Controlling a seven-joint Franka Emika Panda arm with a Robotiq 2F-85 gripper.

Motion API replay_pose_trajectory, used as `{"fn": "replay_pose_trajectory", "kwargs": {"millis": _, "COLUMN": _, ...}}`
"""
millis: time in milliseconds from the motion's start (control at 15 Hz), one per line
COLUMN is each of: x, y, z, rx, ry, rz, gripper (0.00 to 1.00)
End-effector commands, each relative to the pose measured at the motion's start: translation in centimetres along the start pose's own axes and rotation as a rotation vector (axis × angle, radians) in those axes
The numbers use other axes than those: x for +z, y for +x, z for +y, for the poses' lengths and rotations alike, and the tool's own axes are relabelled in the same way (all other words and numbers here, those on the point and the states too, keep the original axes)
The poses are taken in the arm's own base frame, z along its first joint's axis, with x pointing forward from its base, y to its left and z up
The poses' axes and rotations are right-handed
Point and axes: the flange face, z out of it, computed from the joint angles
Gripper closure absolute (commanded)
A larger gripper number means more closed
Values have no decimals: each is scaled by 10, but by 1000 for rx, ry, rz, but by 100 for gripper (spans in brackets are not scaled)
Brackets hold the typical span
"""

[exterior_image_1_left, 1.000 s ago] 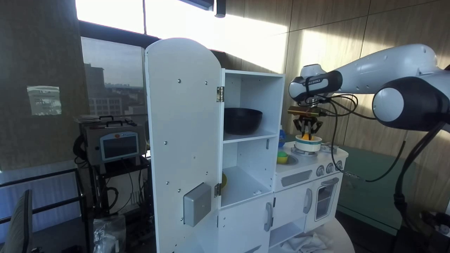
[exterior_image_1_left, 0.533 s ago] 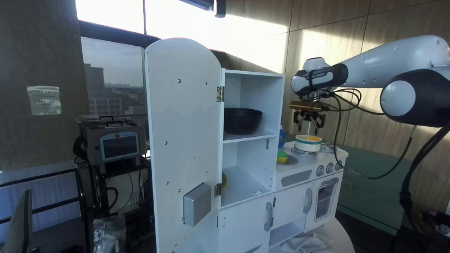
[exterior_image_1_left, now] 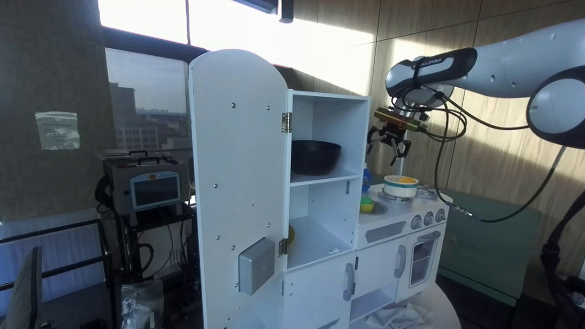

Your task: Put the orange and green plushies in the white bowl

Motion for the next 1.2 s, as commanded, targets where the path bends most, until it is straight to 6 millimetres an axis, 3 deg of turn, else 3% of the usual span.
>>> {"fn": "replay_pose_trajectory", "kwargs": {"millis": 0, "x": 11, "y": -31, "z": -13, "rx": -35, "ry": 33, "rz": -203, "gripper": 0}}
{"fn": "replay_pose_trajectory", "kwargs": {"millis": 200, "x": 40, "y": -51, "z": -17, "rx": -27, "ry": -38, "rz": -372, "gripper": 0}}
{"fn": "replay_pose_trajectory", "kwargs": {"millis": 400, "x": 65, "y": -53, "z": -11, "rx": 0, "ry": -110, "rz": -445, "gripper": 0}}
{"fn": "replay_pose_trajectory", "kwargs": {"millis": 733, "x": 97, "y": -37, "z": -6, "rx": 42, "ry": -144, "rz": -425, "gripper": 0}}
{"fn": "replay_pose_trajectory", "kwargs": {"millis": 1133, "x": 110, "y": -16, "z": -1, "rx": 112, "ry": -171, "rz": -347, "gripper": 0}}
